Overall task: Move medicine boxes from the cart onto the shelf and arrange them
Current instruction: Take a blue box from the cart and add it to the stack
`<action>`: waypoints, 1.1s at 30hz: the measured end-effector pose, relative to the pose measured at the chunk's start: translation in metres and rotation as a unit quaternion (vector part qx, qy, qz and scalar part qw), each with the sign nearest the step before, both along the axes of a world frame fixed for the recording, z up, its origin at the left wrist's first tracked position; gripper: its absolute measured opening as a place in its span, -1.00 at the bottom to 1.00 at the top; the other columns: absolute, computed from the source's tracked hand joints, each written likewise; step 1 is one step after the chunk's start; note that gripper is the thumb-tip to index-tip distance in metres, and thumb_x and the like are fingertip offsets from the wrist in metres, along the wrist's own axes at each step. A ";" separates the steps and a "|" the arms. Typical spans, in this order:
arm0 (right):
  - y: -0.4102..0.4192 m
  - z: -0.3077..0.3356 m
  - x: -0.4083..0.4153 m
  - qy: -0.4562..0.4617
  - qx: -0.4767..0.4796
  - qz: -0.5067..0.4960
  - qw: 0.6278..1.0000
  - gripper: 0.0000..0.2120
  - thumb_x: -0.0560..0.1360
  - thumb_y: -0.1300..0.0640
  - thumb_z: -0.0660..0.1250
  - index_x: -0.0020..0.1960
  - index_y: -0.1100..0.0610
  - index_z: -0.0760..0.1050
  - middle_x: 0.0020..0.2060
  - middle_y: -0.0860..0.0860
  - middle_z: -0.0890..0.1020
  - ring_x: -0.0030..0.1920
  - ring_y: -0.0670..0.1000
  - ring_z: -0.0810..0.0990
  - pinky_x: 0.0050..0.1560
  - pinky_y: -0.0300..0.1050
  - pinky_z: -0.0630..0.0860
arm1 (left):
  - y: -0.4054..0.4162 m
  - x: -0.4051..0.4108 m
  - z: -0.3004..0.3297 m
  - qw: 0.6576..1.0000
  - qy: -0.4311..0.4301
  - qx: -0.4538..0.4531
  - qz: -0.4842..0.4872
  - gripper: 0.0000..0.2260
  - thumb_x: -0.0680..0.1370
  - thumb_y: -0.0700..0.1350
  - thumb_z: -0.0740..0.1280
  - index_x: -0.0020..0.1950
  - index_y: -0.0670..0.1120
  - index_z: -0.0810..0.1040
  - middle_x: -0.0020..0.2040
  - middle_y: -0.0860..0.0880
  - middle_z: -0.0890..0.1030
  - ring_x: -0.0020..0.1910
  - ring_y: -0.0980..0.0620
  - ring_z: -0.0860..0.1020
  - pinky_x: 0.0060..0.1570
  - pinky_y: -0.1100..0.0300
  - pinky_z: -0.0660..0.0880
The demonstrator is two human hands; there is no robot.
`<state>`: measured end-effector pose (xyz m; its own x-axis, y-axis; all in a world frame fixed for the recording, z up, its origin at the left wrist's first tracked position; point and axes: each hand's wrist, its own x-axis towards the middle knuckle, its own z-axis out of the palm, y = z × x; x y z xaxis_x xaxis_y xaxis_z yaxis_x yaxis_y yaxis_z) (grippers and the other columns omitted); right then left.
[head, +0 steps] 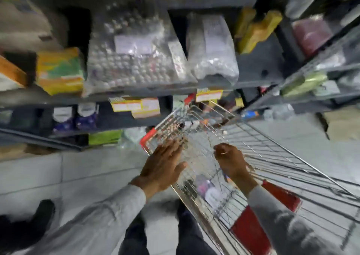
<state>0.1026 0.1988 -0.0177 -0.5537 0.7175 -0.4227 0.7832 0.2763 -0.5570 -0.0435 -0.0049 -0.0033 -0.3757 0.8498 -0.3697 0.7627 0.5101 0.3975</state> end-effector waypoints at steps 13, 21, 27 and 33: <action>0.039 -0.185 0.096 -0.165 0.006 -0.073 0.984 -0.79 0.50 0.21 0.39 0.11 0.23 0.60 -0.03 0.21 0.74 -0.04 0.23 0.72 -0.15 -0.09 0.59 | 0.014 0.014 -0.056 0.997 0.078 -0.010 0.023 -0.43 0.61 0.13 0.18 0.58 -0.09 0.36 0.54 -0.12 0.46 0.56 -0.10 0.38 0.39 -0.02 0.46; 0.038 -0.230 0.089 -0.193 0.048 -0.068 0.978 -0.59 0.50 0.24 0.42 0.30 0.25 0.39 0.06 0.28 0.69 0.00 0.27 0.70 -0.04 0.15 0.67 | 0.010 0.012 -0.067 0.996 0.082 0.015 0.035 -0.44 0.59 0.11 0.15 0.57 -0.04 0.39 0.53 -0.04 0.48 0.59 -0.04 0.32 0.46 0.01 0.43; 0.027 -0.189 0.082 -0.144 0.062 -0.028 0.987 -0.71 0.49 0.24 0.35 0.21 0.22 0.53 -0.01 0.21 0.71 -0.04 0.22 0.69 -0.04 0.10 0.65 | 0.011 0.014 -0.068 0.996 0.086 -0.001 0.031 -0.42 0.58 0.10 0.15 0.57 -0.06 0.37 0.54 -0.08 0.46 0.60 -0.11 0.32 0.48 -0.04 0.41; 0.000 -0.061 0.072 -0.048 0.131 0.056 0.989 -0.70 0.42 0.26 0.36 0.14 0.11 0.61 -0.13 0.07 0.72 -0.17 0.13 0.67 -0.25 -0.14 0.47 | 0.015 0.029 -0.032 0.998 0.002 -0.021 0.062 -0.44 0.68 0.09 0.14 0.65 -0.08 0.17 0.66 -0.13 0.23 0.67 -0.12 0.12 0.62 0.00 0.10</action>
<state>0.1746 0.1983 -0.0785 -0.6021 0.7460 -0.2845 0.7855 0.4897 -0.3784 -0.0149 0.0103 -0.0348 -0.4788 0.7806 -0.4018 0.6943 0.6168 0.3709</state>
